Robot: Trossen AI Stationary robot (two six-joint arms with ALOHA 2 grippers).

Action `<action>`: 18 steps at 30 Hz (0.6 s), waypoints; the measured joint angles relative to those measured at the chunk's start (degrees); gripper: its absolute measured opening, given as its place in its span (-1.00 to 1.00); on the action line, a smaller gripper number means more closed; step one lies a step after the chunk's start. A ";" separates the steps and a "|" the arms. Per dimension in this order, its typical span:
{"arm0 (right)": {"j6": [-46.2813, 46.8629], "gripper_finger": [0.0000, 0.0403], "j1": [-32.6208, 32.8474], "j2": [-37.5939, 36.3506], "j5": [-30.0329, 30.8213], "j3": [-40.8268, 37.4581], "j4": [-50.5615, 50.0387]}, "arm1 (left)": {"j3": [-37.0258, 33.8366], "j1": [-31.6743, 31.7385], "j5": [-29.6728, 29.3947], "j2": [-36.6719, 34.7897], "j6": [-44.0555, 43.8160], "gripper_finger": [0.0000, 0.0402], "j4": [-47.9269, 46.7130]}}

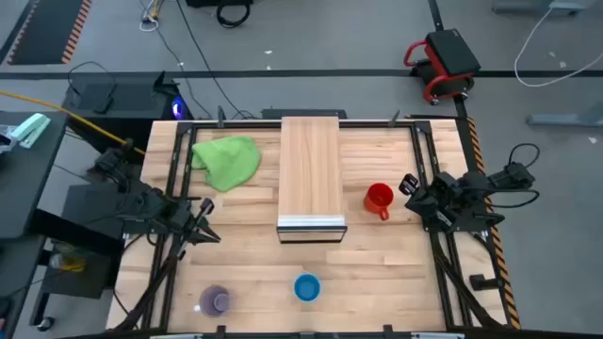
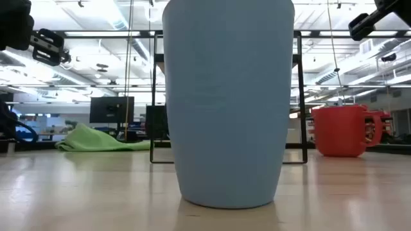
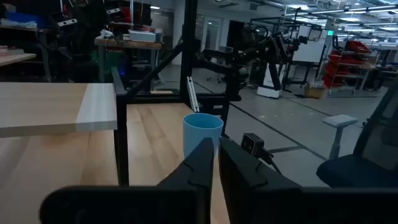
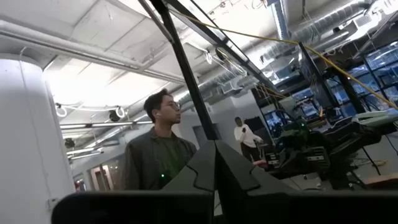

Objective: Stack small to large cups/mugs on shelf

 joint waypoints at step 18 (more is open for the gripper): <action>-0.02 -0.93 0.02 0.01 0.00 0.00 0.00 | 0.00 0.01 -0.01 -0.01 0.00 -0.84 0.00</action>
